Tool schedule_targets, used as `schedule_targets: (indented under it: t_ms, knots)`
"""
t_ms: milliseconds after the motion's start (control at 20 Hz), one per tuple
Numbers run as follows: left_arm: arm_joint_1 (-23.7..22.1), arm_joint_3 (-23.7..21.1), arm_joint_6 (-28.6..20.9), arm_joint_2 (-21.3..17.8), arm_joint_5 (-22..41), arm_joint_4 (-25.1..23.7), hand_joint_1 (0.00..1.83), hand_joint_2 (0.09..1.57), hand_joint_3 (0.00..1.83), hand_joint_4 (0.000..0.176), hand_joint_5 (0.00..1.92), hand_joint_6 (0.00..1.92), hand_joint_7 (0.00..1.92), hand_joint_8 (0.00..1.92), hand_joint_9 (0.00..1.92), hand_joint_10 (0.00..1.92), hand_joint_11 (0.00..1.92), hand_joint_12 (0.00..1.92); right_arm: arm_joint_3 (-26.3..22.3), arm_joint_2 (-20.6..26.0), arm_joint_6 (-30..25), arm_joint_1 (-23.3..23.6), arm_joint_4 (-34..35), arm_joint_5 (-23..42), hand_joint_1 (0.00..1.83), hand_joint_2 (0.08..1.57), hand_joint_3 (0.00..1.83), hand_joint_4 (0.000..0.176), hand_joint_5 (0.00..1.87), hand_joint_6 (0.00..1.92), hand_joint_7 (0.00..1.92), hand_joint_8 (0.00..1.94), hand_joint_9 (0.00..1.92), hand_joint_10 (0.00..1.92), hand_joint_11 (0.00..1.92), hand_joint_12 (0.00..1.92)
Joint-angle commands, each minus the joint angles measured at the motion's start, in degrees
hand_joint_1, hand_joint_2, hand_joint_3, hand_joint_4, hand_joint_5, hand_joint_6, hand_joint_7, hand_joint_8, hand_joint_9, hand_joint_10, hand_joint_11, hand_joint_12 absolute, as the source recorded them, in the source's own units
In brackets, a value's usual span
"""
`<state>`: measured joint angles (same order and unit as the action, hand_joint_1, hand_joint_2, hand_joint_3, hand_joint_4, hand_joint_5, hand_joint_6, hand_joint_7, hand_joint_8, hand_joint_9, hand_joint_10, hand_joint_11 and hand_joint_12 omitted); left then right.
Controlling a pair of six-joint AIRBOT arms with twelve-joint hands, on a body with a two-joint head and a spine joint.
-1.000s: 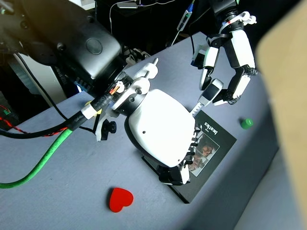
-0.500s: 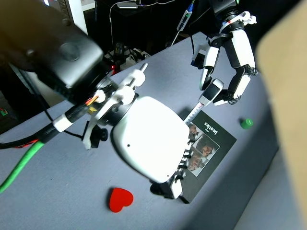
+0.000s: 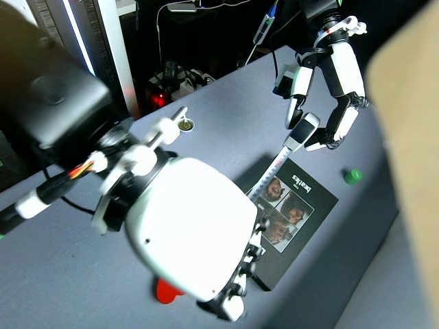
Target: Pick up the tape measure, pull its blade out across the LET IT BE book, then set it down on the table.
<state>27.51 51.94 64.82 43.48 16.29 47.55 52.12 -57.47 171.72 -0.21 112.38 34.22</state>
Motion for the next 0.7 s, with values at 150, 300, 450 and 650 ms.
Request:
schedule_targets:
  t_ms: [150, 300, 450, 650]
  knots:
    - [-0.23, 0.04, 0.11, -0.33, 5.40, -1.09, 1.37, 1.15, 0.00, 0.000, 0.82, 0.96, 0.95, 1.09, 0.83, 1.40, 0.85, 1.24, 0.12, 1.95, 0.69, 0.18, -5.27, 0.40, 1.37, 1.14, 0.00, 0.000, 0.80, 1.08, 1.02, 0.94, 0.86, 1.31, 0.70, 1.21]
    - [-0.13, 0.09, 0.11, -0.33, 5.40, -1.09, 1.37, 1.15, 0.00, 0.000, 0.82, 0.96, 0.95, 1.09, 0.84, 1.40, 0.84, 1.24, 0.13, 2.86, 0.66, -0.33, -5.54, -0.09, 1.37, 1.14, 0.00, 0.000, 0.82, 1.07, 1.02, 0.93, 0.86, 1.31, 0.70, 1.22]
    - [0.03, 0.06, 0.11, -0.36, 5.37, -1.17, 1.37, 1.15, 0.00, 0.000, 0.84, 0.94, 0.95, 1.09, 0.84, 1.40, 0.85, 1.24, 0.13, 3.56, 0.63, -0.65, -5.60, -0.53, 1.37, 1.13, 0.00, 0.000, 0.84, 1.05, 1.03, 0.92, 0.88, 1.28, 0.70, 1.20]
    - [0.10, -0.11, 0.09, -0.43, 5.28, -1.17, 1.38, 1.14, 0.00, 0.000, 0.85, 0.88, 0.99, 1.04, 0.89, 1.37, 0.83, 1.25, 0.13, 5.38, 0.58, -1.21, -6.62, -1.37, 1.37, 1.13, 0.00, 0.000, 0.84, 1.05, 1.04, 0.91, 0.86, 1.29, 0.70, 1.20]
